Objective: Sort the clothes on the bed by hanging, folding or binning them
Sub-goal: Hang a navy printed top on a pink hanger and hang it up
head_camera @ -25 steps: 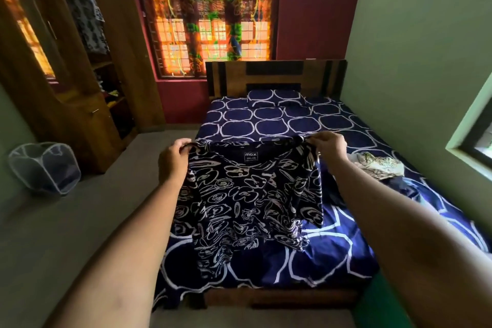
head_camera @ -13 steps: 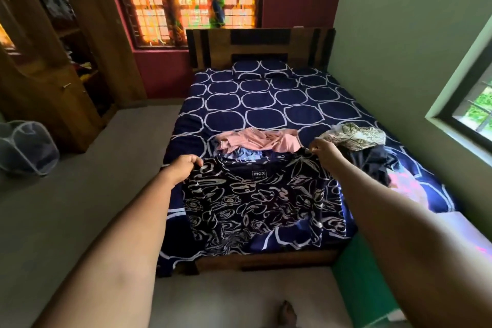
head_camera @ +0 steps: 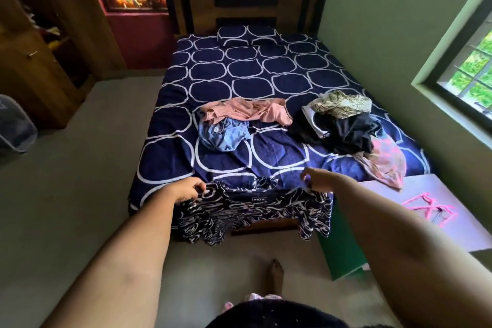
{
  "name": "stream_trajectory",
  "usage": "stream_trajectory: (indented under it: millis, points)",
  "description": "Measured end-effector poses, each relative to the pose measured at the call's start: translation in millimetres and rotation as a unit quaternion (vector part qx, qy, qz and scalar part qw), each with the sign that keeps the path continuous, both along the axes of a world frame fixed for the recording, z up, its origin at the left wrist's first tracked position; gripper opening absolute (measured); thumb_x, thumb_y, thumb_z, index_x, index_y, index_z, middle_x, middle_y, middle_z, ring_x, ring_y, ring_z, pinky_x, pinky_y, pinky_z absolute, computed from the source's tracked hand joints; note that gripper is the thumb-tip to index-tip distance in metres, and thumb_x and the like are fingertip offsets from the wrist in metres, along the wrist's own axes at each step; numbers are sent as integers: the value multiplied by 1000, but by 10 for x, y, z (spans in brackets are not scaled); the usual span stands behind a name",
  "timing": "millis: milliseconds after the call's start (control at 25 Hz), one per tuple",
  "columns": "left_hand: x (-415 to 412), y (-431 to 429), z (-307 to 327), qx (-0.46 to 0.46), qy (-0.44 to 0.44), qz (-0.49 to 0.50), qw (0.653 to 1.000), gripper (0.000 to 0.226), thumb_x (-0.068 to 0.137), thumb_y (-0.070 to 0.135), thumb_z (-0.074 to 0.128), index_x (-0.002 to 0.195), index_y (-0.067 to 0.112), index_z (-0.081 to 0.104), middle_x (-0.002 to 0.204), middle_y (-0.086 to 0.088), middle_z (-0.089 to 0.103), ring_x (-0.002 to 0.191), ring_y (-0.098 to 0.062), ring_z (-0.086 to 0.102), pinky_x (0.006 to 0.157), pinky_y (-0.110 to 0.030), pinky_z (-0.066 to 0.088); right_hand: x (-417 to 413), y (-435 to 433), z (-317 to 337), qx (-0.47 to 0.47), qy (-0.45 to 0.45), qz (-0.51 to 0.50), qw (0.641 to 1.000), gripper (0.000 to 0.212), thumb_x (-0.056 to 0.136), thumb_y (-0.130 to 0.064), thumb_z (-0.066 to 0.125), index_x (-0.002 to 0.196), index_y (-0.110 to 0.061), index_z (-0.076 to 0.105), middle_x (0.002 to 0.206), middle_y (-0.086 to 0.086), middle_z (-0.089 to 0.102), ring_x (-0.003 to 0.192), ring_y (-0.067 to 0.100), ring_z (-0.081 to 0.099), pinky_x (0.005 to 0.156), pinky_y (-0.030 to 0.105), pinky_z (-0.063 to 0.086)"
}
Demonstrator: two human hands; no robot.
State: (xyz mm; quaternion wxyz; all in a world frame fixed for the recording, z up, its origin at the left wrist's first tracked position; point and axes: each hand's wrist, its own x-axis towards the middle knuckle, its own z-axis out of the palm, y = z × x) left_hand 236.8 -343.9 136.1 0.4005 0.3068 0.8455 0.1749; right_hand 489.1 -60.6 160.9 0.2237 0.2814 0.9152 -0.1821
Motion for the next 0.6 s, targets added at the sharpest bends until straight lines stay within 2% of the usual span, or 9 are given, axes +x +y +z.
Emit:
stream_trajectory:
  millis: [80,120,200,280,360,440,520,600]
  points:
    - [110,-79,12,-48,-114,40,992,43,77,-21,28,80,12,54,72,-7,51,60,-18,43,52,-22,33,159,-52,-6,-54,-110,-58,991,35,88,0,53,121,-10,58,119,7,59,74,16,51,60,16,41]
    - [131,-109,29,-56,-130,61,988,43,77,-20,24,75,13,51,65,-5,51,57,-19,41,51,-21,31,229,-51,-1,-71,-148,-113,980,38,87,-5,58,125,-5,57,123,11,59,71,15,49,57,19,43]
    - [85,-107,58,-42,-137,87,986,41,77,-19,22,66,12,47,56,-5,46,50,-18,37,48,-19,29,252,-51,61,-84,-167,-140,972,41,86,-11,60,126,-2,56,114,11,59,66,14,48,49,19,45]
    - [-7,-26,106,-28,-85,79,993,42,75,-19,24,61,9,52,57,-8,43,47,-16,36,46,-18,28,161,35,133,-47,-134,-120,983,35,92,-9,50,126,-2,57,112,13,60,73,17,54,49,15,41]
    - [-95,108,148,-24,-14,42,999,45,76,-18,30,68,6,67,63,-8,55,53,-15,44,50,-20,35,46,20,237,-24,-61,-123,990,35,95,-6,39,124,0,58,122,18,60,97,25,60,65,22,42]
    - [-162,273,190,4,43,15,999,49,79,-19,33,86,6,75,80,-6,68,67,-14,54,61,-18,42,-61,135,240,21,-29,-112,993,36,98,-7,36,126,-3,58,129,14,58,115,26,56,78,29,41]
    - [-209,458,245,39,80,9,996,54,80,-21,32,98,8,74,91,-5,66,68,-11,52,53,-10,38,-165,310,175,52,9,-142,988,35,99,-10,38,130,-5,55,132,12,56,122,27,53,87,31,43]
    - [-294,655,239,52,121,11,991,58,80,-21,30,101,12,73,93,-2,58,71,-12,49,46,-11,33,-283,526,87,76,5,-158,984,36,98,-16,42,130,-3,54,133,14,54,124,30,51,97,34,43]
